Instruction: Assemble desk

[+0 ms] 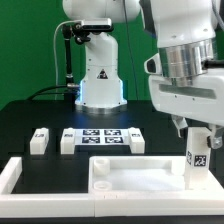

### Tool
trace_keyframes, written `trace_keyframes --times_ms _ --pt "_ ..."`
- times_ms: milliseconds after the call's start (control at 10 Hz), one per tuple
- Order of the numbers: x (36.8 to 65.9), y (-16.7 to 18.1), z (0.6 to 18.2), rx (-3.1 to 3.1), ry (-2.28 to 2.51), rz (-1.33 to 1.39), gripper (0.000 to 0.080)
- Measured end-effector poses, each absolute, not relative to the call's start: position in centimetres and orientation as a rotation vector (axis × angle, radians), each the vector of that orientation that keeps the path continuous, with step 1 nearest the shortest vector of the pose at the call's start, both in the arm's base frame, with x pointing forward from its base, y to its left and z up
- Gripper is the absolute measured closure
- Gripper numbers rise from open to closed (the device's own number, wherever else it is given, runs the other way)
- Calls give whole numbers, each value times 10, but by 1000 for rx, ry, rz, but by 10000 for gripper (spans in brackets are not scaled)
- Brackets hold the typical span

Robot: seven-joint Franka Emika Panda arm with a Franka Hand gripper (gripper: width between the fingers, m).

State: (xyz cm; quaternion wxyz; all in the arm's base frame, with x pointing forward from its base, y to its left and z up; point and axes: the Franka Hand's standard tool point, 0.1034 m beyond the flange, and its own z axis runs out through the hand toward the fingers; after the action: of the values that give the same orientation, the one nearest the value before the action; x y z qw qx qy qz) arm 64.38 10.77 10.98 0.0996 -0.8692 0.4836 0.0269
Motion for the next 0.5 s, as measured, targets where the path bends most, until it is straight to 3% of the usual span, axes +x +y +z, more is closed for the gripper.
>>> trace_keyframes --times_ms 300,500 --pt "644 107 109 -2702 1153 45 151" --pt "640 105 109 -2925 695 25 150"
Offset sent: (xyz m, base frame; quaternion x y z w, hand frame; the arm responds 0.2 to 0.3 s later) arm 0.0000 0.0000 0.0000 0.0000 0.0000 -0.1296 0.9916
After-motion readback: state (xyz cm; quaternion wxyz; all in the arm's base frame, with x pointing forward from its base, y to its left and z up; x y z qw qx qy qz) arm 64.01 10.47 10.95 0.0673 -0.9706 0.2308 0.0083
